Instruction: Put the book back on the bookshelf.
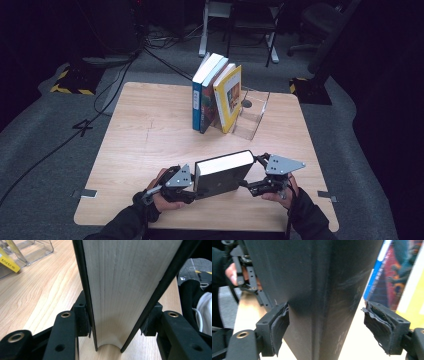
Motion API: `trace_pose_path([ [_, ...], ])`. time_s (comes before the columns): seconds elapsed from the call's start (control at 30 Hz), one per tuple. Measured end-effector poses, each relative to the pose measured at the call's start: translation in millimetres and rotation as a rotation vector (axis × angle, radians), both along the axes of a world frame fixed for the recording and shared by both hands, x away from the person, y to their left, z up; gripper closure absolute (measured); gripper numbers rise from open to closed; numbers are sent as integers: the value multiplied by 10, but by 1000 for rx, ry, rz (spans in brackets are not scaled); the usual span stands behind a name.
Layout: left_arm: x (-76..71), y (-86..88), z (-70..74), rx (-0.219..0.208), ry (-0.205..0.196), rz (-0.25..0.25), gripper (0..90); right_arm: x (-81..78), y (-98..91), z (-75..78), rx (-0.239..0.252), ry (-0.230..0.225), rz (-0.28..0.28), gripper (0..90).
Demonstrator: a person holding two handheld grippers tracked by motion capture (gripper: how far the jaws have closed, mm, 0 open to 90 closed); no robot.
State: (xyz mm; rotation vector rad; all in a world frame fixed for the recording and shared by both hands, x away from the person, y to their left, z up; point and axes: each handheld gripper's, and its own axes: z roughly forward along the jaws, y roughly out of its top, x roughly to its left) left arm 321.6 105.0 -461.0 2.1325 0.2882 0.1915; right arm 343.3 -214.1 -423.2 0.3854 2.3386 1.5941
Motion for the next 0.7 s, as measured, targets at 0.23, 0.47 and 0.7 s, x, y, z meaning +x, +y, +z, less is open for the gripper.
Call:
trace_pose_path([
  [0.23, -1, 33, -32, 9, -4, 53, 441, -15, 99, -20, -54, 3, 23, 301],
  [0.47, 47, 87, -27, 45, -22, 127, 379, -42, 14, 38, -82, 11, 47, 409],
  [0.7, 95, 90, -11, 63, -30, 183, 339, -100, 108, 321, -41, -66, 42, 398],
])
